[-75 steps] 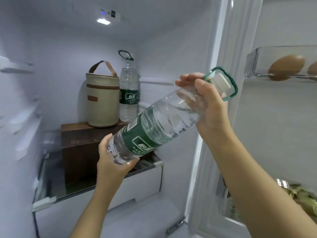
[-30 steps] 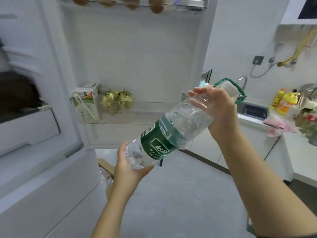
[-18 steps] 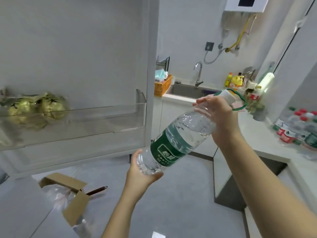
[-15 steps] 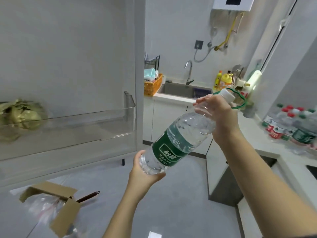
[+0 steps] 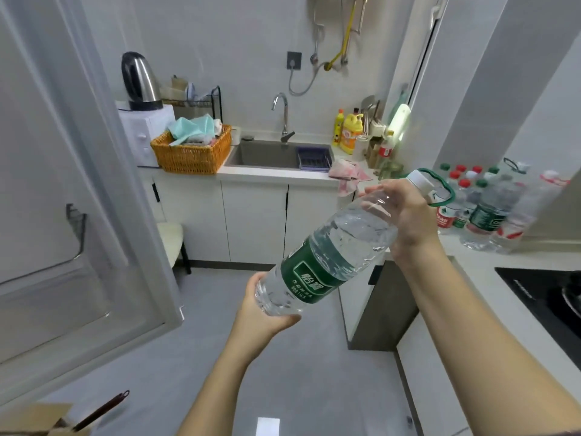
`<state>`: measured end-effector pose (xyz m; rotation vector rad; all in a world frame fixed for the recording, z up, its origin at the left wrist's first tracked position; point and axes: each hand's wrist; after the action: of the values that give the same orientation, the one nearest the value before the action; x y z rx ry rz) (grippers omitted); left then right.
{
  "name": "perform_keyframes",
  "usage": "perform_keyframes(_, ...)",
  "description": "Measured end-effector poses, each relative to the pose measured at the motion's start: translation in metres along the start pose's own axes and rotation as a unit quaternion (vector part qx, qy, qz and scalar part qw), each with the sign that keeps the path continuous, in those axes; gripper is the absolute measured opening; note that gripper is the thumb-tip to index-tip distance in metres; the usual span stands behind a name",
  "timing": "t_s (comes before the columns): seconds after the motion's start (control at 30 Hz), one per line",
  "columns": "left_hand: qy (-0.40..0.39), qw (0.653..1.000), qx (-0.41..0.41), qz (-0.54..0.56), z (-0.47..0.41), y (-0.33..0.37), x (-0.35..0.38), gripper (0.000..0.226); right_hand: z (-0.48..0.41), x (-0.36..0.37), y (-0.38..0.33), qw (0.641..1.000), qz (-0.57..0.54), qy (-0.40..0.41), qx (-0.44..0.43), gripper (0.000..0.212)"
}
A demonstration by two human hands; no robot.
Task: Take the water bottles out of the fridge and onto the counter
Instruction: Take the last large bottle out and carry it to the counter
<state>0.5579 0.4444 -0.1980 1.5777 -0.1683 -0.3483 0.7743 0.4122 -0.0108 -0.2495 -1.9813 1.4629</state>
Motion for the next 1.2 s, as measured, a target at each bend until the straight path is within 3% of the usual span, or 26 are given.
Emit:
perform_keyframes(0.37,0.007,1.000,0.013,0.010,-0.074,0.009,0.138,0.086,-0.103,-0.102,-0.027,0.999,0.025,-0.019,0.008,0.013)
perform_keyframes(0.67,0.006,1.000,0.003,0.024,-0.116,0.009,0.239,0.079,-0.180,-0.177,-0.034,0.999,0.041,0.004,0.029,0.040)
perform_keyframes(0.87,-0.034,0.999,-0.008,0.002,-0.160,0.008,0.275,0.080,-0.224,-0.211,-0.032,0.998,0.032,0.040,0.021,0.012)
perform_keyframes(1.2,-0.094,0.995,-0.018,-0.016,-0.283,-0.014,0.333,0.096,-0.332,-0.239,-0.006,0.993,0.052,0.106,0.026,0.005)
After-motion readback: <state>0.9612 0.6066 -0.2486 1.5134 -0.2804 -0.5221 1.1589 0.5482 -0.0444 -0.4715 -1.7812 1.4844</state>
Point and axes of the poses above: each hand's wrist, its own z-axis away from the middle knuckle, its own x-axis out of the palm, y = z × x, and after that the axes turned 4 degrees about -z, right-handed
